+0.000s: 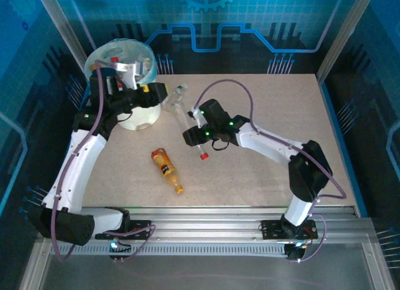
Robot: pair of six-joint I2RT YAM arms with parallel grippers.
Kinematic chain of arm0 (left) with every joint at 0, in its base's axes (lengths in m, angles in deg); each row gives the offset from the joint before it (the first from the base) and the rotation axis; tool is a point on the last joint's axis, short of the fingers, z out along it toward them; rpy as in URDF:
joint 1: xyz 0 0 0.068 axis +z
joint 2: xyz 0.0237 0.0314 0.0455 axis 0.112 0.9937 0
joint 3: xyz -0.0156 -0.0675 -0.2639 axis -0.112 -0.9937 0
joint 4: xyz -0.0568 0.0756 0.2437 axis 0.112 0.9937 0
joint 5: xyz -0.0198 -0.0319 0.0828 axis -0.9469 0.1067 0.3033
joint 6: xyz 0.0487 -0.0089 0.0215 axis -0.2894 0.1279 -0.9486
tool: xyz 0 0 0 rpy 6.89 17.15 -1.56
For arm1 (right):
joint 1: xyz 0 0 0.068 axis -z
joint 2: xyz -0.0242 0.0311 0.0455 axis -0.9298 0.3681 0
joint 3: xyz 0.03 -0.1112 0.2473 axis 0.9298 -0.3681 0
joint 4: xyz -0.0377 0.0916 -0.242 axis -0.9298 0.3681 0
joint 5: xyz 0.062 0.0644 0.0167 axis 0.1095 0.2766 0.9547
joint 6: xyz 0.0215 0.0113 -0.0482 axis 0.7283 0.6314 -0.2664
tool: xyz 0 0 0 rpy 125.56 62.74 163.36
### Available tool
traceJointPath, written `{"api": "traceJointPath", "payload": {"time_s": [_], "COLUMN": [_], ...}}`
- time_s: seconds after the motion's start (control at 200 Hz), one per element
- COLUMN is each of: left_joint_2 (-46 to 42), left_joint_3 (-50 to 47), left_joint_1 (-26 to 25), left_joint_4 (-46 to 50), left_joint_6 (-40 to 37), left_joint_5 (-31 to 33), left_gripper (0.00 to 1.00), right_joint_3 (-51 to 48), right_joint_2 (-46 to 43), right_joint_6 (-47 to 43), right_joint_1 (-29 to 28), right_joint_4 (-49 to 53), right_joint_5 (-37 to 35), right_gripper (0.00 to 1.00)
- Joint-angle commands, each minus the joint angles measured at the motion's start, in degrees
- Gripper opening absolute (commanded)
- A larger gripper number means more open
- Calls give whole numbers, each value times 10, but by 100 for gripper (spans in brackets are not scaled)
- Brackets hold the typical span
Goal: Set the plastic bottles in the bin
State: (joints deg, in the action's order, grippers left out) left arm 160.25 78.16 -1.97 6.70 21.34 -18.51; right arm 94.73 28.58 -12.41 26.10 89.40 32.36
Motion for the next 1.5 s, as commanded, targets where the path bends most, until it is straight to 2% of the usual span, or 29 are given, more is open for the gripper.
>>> {"api": "traceJointPath", "payload": {"time_s": [0.0,0.18,0.59,0.84,0.96,1.106,1.271,1.376,1.496], "left_joint_2": [15,39,63,74,67,31,-4,4,25], "left_joint_3": [31,42,41,49,49,17,-26,-22,-11], "left_joint_1": [-29,-58,-113,-120,-120,-120,-119,-120,-120], "left_joint_4": [17,-5,-13,-10,-14,-79,-176,-169,-164], "left_joint_6": [17,30,-29,-26,-21,0,26,32,50], "left_joint_5": [-42,-47,-27,-14,16,49,41,37,-10], "left_gripper": [78,78,80,80,80,83,86,85,83], "right_joint_3": [-41,-100,-173,-208,-210,-217,-224,-236,-229], "right_joint_2": [-52,-129,-228,-266,-274,-280,-287,-296,-297], "right_joint_6": [4,-4,-22,-25,-25,-22,-22,-24,-34], "right_joint_1": [0,0,-1,-2,-2,-2,-2,-3,-3], "right_joint_4": [-95,-165,-259,-307,-301,-295,-297,-324,-326], "right_joint_5": [-7,-6,8,0,-15,-31,-31,-22,-2], "right_gripper": [56,55,55,55,55,54,53,53,54]}}
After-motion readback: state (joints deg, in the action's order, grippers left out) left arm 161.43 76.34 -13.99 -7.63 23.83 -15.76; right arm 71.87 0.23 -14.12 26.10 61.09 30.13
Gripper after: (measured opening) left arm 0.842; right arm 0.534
